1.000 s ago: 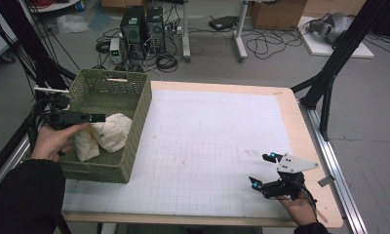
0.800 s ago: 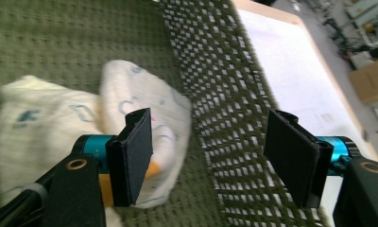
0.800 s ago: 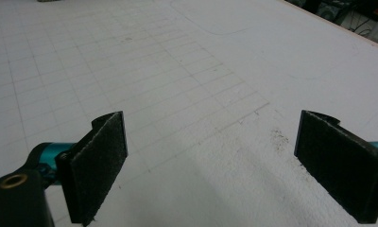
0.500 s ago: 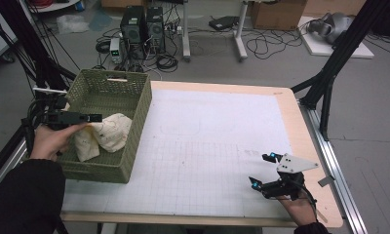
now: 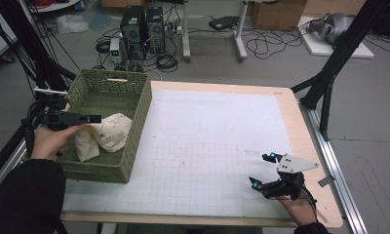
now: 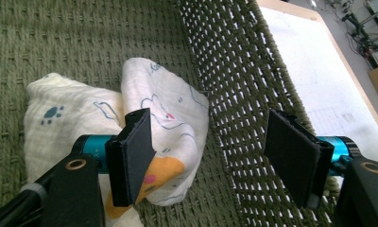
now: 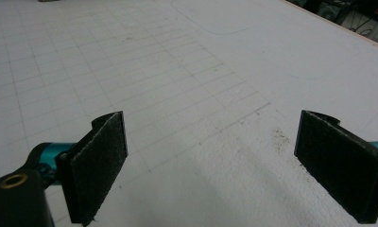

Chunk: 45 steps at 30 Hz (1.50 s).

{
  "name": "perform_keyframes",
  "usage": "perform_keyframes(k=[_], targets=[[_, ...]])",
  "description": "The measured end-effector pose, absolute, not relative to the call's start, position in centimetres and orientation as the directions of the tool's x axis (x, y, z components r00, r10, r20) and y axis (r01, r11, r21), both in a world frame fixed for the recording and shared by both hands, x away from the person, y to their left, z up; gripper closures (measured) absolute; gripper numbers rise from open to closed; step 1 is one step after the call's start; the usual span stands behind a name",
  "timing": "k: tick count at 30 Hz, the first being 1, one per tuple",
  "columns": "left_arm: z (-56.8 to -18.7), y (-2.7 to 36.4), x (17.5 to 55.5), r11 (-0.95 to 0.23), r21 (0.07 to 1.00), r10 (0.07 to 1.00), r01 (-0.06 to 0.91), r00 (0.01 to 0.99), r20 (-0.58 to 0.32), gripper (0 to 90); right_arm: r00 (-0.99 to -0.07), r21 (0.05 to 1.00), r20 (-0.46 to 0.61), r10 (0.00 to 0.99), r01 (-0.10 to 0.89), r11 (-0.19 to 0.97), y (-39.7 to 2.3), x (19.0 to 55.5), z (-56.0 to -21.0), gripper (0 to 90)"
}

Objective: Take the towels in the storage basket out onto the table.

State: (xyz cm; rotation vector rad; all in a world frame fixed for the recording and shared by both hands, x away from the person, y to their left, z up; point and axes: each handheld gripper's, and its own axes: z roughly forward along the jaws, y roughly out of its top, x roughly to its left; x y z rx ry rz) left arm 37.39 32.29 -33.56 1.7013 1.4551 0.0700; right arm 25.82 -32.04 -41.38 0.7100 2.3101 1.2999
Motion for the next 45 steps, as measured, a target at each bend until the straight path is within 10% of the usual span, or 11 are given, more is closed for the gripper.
perform_keyframes(k=[21,28,34,45], targets=[[-35.8,32.0,38.2,-0.006,0.569,0.903,0.822,0.248,-0.349,31.7,-0.794,0.865,-0.089,0.602,0.238,0.441,-32.1,25.8,-41.4,9.2],[-36.2,31.6,38.4,-0.074,0.512,0.945,0.856,0.224,-0.238,48.1,-0.793,0.867,-0.086,0.604,0.239,0.438,-32.1,25.8,-41.4,9.3],[-36.3,30.7,38.6,-0.169,0.482,0.940,0.860,0.287,-0.183,84.3,-0.791,0.868,-0.090,0.606,0.236,0.436,-32.2,25.8,-41.3,9.2],[-35.3,31.1,38.2,-0.115,0.521,0.886,0.846,0.325,-0.331,87.8,-0.788,0.871,-0.089,0.609,0.236,0.432,-32.3,25.7,-41.3,9.2]])
